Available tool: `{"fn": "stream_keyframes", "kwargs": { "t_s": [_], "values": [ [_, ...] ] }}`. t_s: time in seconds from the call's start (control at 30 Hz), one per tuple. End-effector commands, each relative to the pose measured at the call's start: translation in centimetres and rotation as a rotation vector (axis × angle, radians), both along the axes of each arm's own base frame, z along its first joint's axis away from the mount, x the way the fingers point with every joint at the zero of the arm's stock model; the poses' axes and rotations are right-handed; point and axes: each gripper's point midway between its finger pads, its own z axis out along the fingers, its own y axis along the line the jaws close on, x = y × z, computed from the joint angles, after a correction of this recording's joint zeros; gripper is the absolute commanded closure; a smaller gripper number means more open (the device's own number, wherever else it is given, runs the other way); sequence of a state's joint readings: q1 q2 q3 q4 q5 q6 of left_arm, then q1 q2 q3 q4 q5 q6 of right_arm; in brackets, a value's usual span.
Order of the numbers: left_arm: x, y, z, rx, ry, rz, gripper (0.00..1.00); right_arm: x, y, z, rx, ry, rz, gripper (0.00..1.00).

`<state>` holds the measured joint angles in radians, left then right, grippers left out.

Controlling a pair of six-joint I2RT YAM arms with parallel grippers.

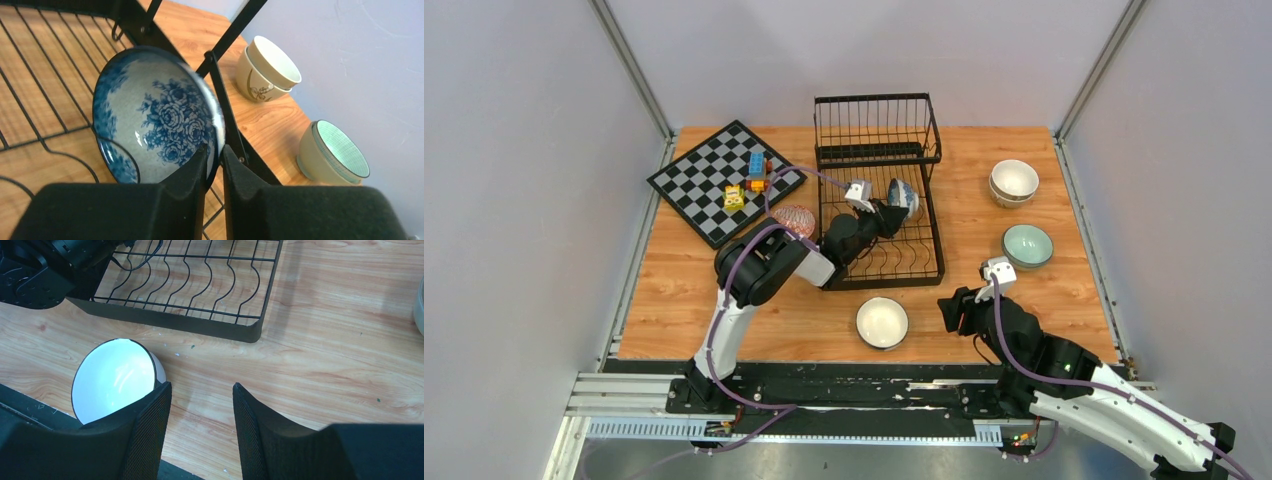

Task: Unload the bowls from the dish rack
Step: Pick up the bowl from the dish rack.

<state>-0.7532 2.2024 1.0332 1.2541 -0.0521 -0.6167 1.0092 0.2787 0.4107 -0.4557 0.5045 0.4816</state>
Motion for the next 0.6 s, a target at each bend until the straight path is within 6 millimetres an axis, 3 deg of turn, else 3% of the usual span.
{"fn": "stream_keyframes", "kwargs": {
  "t_s": [0.0,0.1,0.57],
  "values": [
    [0.2,-0.3,0.0,-0.011,-0.019,-0.014,0.89,0.3,-0.5,-0.5,-0.016,-0.003,-0.026,0.48],
    [0.3,-0.1,0.3,-0.036,-0.023,-0.016,1.00,0.3,-0.5,-0.5,-0.016,-0.003,-0.026,0.48],
    [-0.1,0.5,3.7,-0.209,-0.059,-0.059,1.00,0.3,-0.5,-0.4,-0.016,-0.004,-0.027,0.48]
  ]
}}
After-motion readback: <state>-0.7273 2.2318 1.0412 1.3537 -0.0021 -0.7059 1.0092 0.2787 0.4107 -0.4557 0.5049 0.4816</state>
